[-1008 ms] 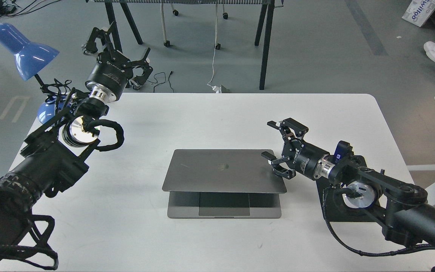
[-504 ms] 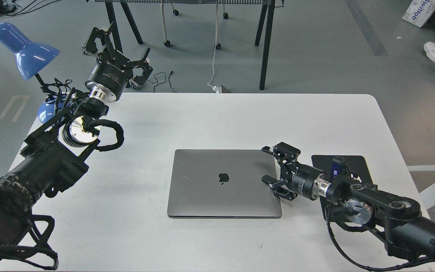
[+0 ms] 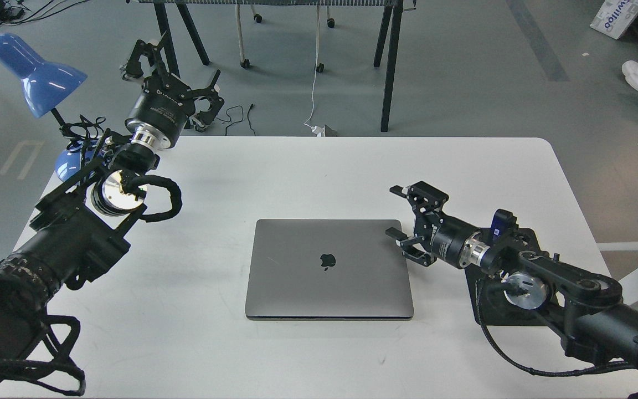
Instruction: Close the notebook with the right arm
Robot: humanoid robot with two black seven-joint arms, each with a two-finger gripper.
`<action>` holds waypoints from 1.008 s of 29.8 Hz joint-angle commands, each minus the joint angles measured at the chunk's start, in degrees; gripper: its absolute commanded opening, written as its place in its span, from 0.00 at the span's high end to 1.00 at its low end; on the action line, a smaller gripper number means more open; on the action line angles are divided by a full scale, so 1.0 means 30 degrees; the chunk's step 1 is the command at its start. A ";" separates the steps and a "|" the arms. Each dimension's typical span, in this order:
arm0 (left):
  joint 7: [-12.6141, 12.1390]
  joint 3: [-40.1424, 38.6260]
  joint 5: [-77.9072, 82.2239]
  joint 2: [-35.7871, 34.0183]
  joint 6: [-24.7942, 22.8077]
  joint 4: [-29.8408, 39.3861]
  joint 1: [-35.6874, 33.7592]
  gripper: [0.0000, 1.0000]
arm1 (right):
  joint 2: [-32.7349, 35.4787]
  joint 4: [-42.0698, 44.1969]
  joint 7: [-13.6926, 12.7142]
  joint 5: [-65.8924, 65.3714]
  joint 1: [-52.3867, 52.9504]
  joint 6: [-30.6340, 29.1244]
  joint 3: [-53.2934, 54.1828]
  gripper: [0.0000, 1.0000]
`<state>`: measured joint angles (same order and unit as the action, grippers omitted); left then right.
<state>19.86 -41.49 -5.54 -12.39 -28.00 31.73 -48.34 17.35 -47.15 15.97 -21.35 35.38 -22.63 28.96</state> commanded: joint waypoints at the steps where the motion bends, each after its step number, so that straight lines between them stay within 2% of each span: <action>1: 0.0000 0.0001 0.0000 0.0001 0.0000 0.0001 0.0000 0.00 | -0.0013 0.0102 0.0183 -0.0002 0.0015 -0.0016 0.3492 0.00; 10: 0.0000 0.0030 0.0029 0.0001 0.0000 0.0001 0.0000 0.00 | 0.0221 0.0160 0.0183 0.0144 0.0103 0.0042 0.9355 0.00; 13: 0.0000 0.0030 0.0029 0.0001 0.0000 0.0001 0.0000 0.00 | 0.0309 0.0743 -0.0283 0.0466 0.0248 0.0072 1.0791 0.00; 15: 0.0000 0.0088 0.0029 0.0001 0.0000 0.0001 0.0000 0.00 | 0.0309 0.1416 -0.1013 0.1282 0.0715 0.0101 1.1582 0.00; 17: 0.0000 0.0118 0.0029 0.0001 0.0000 0.0001 0.0000 0.00 | 0.0309 0.2177 -0.1660 0.2861 0.1185 0.0072 1.1849 0.00; 19: 0.0000 0.0118 0.0029 0.0001 0.0000 0.0001 0.0000 0.00 | 0.0309 0.2968 -0.1808 0.4327 0.1536 0.0043 1.1908 0.00; 25: 0.0000 0.0118 0.0029 0.0001 0.0000 0.0001 0.0000 0.00 | 0.0309 0.4582 -0.1751 0.5536 0.2504 0.0013 1.1938 0.00; 30: 0.0000 0.0118 0.0029 0.0001 0.0000 0.0001 0.0000 0.00 | 0.0104 0.4408 -0.1780 0.5565 0.2505 -0.0133 1.1528 0.00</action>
<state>19.87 -41.13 -5.44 -12.39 -28.00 31.73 -48.34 17.92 -33.65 10.61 -4.72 42.85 -22.93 64.12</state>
